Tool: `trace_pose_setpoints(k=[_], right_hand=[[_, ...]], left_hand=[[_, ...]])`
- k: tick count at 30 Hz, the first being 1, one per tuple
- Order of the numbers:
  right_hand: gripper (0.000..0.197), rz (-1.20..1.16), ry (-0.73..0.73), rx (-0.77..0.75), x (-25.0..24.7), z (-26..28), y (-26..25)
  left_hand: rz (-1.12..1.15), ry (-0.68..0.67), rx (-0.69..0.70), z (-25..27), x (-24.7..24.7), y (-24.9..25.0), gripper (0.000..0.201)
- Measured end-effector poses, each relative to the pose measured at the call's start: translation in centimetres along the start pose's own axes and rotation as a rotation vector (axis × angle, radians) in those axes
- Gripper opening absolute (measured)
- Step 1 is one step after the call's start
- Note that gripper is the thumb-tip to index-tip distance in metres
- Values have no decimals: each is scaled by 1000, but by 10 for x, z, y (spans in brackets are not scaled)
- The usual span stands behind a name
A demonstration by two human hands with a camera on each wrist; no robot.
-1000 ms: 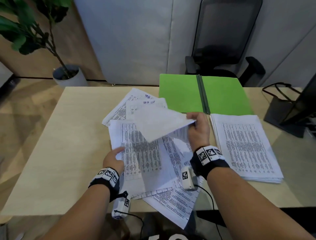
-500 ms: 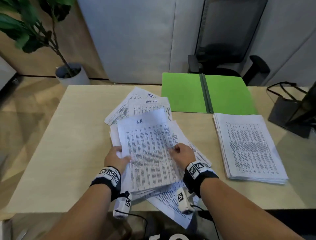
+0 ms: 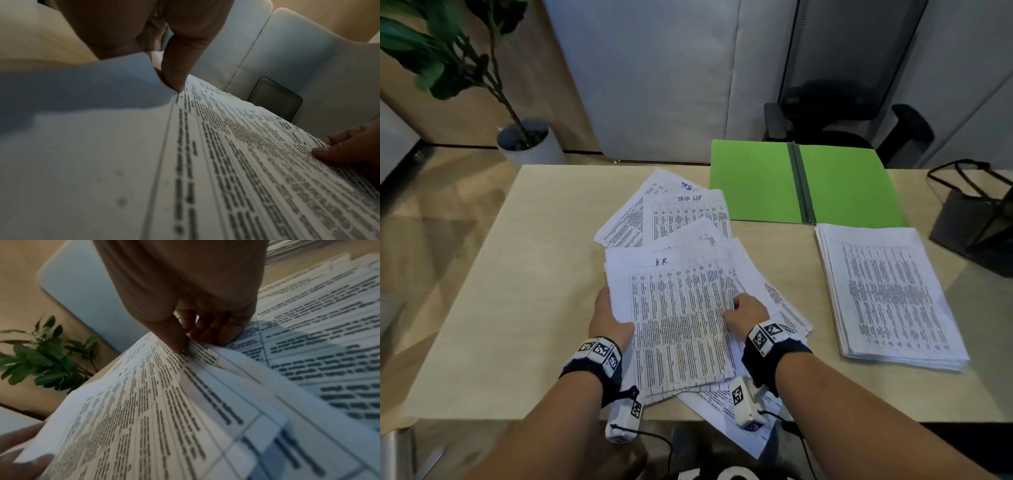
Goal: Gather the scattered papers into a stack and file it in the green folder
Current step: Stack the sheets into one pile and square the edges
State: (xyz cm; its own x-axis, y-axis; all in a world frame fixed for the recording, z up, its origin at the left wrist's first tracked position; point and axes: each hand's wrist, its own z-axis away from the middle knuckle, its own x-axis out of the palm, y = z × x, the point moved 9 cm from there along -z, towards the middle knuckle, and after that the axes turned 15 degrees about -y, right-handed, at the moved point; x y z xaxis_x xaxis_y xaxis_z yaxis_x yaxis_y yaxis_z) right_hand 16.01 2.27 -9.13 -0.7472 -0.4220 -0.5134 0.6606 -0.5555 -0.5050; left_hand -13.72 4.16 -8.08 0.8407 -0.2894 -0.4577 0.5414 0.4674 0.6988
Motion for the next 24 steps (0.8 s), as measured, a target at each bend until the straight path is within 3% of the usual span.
trace_pose_setpoints(k=[4,8,11,14,16,19,24], right_hand=[[16,-98,97,-195,-10,3,-17],[10,-199,-8,-266,-3,-6,-22],[18,-248,-65,-334,0,-8,-28],[5,-137,5,-270,-10,-7,-29],[29,-49,149,-131,-28,-8,-16],[55,120,231,84,-39,0,5],[80,188,151,114,-28,-4,9]], left_hand=[[51,-30,-39,-8,0,-10,66],[431,-35,21,-8,1,-18,55],[482,-72,47,-12,-2,-16,42],[314,-99,45,-19,-5,-20,68],[221,-57,24,-19,-10,-24,84],[54,-12,-23,-11,-9,-20,77],[-41,-45,-36,-9,1,-17,65]])
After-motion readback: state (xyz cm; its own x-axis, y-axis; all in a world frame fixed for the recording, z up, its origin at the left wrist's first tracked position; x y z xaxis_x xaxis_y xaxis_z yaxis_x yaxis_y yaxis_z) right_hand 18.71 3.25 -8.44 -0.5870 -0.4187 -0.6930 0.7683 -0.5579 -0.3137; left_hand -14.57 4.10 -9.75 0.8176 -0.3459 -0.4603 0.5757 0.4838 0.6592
